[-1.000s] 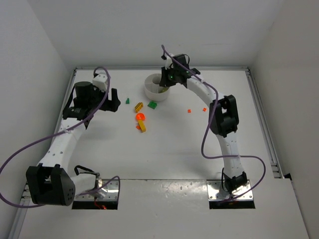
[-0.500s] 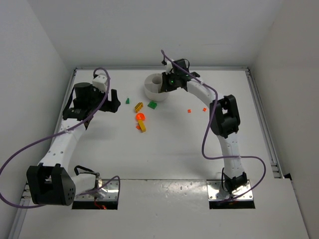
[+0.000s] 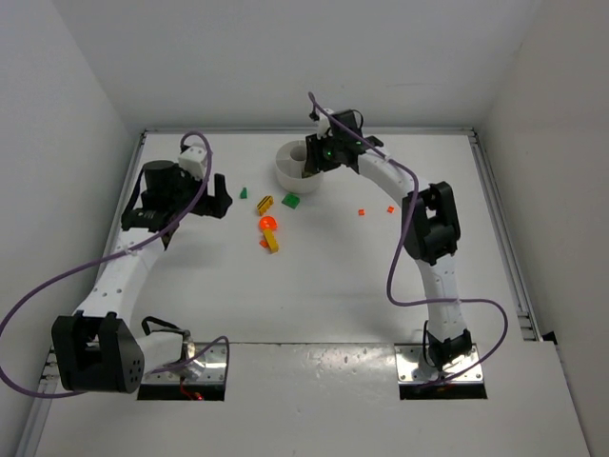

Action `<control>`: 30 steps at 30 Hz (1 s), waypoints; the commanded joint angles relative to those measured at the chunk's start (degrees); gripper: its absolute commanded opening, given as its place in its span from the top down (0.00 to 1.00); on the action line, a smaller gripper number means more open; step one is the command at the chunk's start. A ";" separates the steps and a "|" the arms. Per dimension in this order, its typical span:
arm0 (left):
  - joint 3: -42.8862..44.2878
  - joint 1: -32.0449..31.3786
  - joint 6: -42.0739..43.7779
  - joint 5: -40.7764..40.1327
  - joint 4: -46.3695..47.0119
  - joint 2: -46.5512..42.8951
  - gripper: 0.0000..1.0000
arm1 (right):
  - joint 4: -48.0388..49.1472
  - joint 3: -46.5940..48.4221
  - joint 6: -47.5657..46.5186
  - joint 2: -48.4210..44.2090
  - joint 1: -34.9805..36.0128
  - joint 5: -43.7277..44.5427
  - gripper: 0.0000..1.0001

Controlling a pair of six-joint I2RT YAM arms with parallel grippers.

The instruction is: Sort the legos into containers by color

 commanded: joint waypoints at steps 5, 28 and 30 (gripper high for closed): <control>-2.10 -3.13 4.76 -3.16 2.56 3.97 0.18 | 1.23 -4.07 1.09 -15.82 0.11 -1.57 0.58; 18.46 -13.60 1.86 -8.19 6.96 39.31 0.29 | -7.21 -33.88 -6.12 -42.91 -3.05 3.17 0.58; 20.04 -14.12 1.86 -8.72 6.27 40.64 0.32 | -7.21 -33.35 -6.12 -42.91 -3.58 3.70 0.58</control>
